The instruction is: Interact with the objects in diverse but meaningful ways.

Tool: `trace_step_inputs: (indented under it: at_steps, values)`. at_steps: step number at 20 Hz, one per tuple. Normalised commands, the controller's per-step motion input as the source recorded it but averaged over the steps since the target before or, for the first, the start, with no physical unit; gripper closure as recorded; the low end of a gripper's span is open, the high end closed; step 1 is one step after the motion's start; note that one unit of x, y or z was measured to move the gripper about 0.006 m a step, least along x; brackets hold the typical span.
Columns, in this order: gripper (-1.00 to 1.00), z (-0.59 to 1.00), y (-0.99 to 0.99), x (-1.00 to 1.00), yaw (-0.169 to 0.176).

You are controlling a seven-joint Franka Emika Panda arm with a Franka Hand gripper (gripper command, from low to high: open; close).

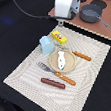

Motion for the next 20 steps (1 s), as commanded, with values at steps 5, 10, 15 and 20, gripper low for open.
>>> trace_step_inputs:
  at_steps: [5,10,15,20]
  values:
    - [-1.0,-0.38,0.3,0.03,-0.141]
    - [-1.0,-0.38,0.28,0.04,-0.117]
    - [-1.0,-0.37,0.18,-0.01,-0.061]
    - [-1.0,-0.34,0.01,-0.11,-0.016]
